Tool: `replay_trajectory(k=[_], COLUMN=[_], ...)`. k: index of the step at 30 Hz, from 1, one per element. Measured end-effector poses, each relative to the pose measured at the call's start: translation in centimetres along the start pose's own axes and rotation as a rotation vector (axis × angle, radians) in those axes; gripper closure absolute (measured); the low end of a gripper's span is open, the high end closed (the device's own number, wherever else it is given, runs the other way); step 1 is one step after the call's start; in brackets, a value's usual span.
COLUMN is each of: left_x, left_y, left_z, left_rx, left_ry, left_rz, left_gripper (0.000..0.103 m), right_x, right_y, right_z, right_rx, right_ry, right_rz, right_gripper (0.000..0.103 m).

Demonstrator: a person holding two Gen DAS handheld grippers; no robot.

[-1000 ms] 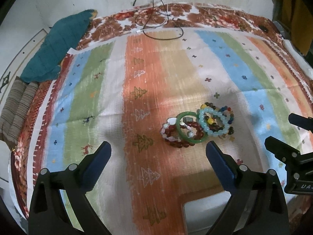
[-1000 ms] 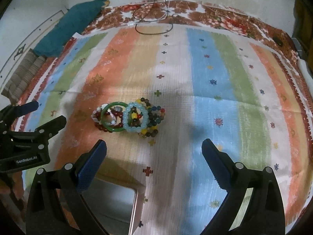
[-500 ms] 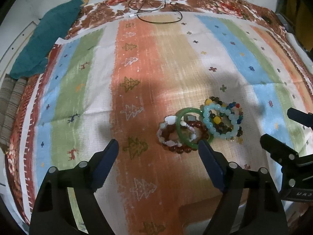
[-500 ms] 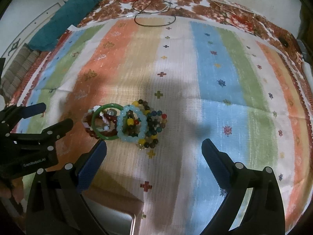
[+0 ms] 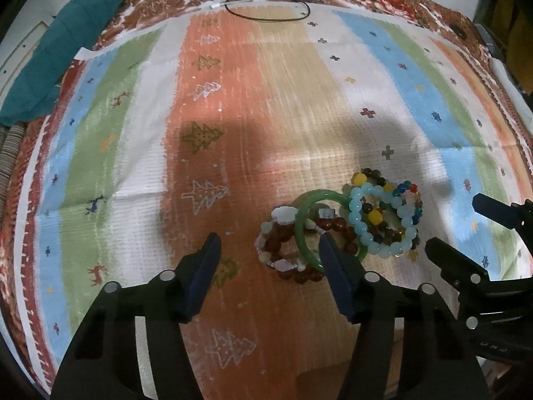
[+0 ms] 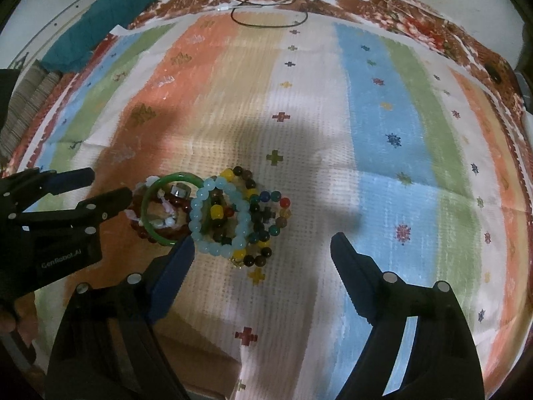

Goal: Organize jewelry
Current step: 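Close left gripper on the green jade bangle while right gripper grasps the aqua bead bracelet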

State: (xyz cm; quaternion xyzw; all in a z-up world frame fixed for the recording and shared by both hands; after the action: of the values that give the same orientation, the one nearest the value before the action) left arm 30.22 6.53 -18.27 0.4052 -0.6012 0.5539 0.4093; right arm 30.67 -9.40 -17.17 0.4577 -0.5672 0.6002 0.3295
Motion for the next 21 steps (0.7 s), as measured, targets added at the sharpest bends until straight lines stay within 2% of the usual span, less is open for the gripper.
replay_trajectory(k=[5, 6, 11, 13, 21], left_x=[-1.1, -1.4, -2.0, -2.3, -3.5], left_y=[-0.4, -0.5, -0.6, -0.7, -1.0], left_z=[0.4, 0.4, 0.9, 1.0, 1.7], left_rx=[-0.004, -0.002, -0.022, -0.025, -0.038], left_ry=[0.028, 0.039, 0.043, 0.05, 0.072], left_rz=[-0.019, -0.024, -0.043, -0.049, -0.07], left_gripper=[0.052, 0.054, 0.059, 0.064, 0.071], right_x=[-1.0, -1.4, -2.3, -2.6, -4.2], right_y=[-0.1, -0.2, -0.5, -0.5, -0.5], right_z=[-0.2, -0.3, -0.5, -0.6, -0.7], right_rx=[0.006, 0.011, 0.013, 0.018, 0.029], right_ry=[0.004, 0.007, 0.009, 0.011, 0.015], right_rz=[-0.021, -0.026, -0.041, -0.049, -0.076], right_gripper=[0.032, 0.037, 0.041, 0.045, 0.061])
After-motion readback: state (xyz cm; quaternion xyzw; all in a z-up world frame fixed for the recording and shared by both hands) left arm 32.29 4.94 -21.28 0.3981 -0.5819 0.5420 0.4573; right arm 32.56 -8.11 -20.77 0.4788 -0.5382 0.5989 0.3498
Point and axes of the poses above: each gripper's, at about its wrist camera, not at the fingertips, and x roughly against the way its jaws point, z to its right, y to its underside, the point moved 7 cm from there along -x, roughly the way its jaws point, and after that the axes turned 13 degrees about -x, right-handed, at the moved point
